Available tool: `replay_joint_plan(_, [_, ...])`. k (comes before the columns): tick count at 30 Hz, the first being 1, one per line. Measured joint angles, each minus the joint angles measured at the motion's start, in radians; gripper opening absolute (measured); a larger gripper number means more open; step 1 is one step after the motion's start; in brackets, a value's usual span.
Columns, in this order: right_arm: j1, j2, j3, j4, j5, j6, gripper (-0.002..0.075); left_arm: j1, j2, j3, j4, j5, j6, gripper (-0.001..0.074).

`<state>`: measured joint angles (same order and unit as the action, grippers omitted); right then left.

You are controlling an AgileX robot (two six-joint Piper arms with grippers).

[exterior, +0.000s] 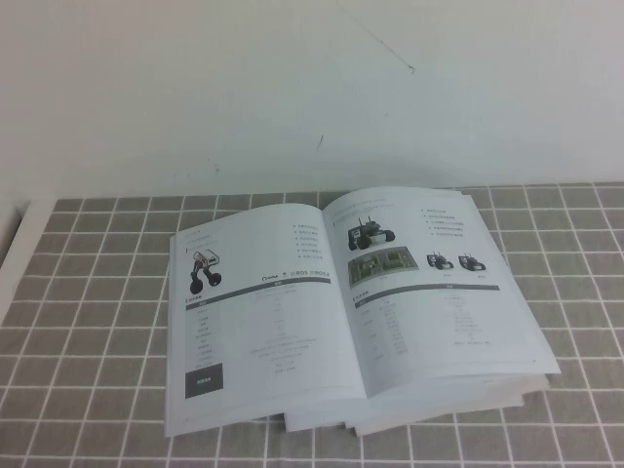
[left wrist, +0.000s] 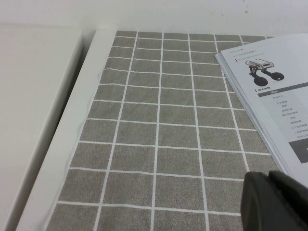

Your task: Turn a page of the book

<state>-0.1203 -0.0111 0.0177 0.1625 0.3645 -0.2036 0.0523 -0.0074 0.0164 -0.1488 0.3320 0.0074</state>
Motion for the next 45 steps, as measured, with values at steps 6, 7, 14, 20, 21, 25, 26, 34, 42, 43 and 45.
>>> replay_joint_plan(6, [0.0,0.0,0.0,0.0,0.0,0.0,-0.0003,0.0,0.0,0.0,0.004,0.0,0.0,-0.0004])
replay_joint_plan(7, [0.0,0.0,0.0,0.0,0.0,0.0,-0.0003,0.0,0.0,0.0,0.006,0.0,0.0,-0.0004])
replay_joint_plan(14, [0.0,0.0,0.0,0.0,-0.002,0.0,-0.0003,0.0,0.0,0.0,0.013,0.0,0.0,-0.0004])
replay_joint_plan(20, [0.0,0.0,0.0,0.0,-0.002,0.0,-0.0003,0.0,0.0,0.0,0.022,0.0,0.005,-0.0004])
replay_joint_plan(21, [0.0,0.0,0.0,0.0,-0.002,0.0,-0.0003,0.0,0.0,0.0,0.023,0.0,0.005,-0.0004])
replay_joint_plan(25, [0.0,0.0,0.0,0.0,-0.002,0.0,-0.0003,0.0,0.0,0.0,0.026,0.0,0.005,-0.0004])
replay_joint_plan(26, [0.0,0.0,0.0,0.0,-0.002,0.0,-0.0003,0.0,0.0,0.0,0.027,0.0,0.005,-0.0004])
replay_joint_plan(34, [0.0,0.0,0.0,0.0,-0.002,0.0,-0.0003,0.0,0.0,0.0,0.028,-0.002,0.005,-0.0004])
replay_joint_plan(42, [0.0,0.0,0.005,0.008,-0.036,0.0,-0.0003,0.0,0.0,0.0,0.01,-0.009,0.005,-0.0004])
replay_joint_plan(43, [0.0,0.0,0.01,0.025,-0.064,0.0,-0.0003,0.0,0.0,0.0,-0.004,-0.02,0.005,-0.0004])
replay_joint_plan(45, [0.0,0.0,0.01,0.057,-0.111,0.0,-0.0003,0.0,0.0,0.004,-0.042,-0.06,0.005,-0.0004])
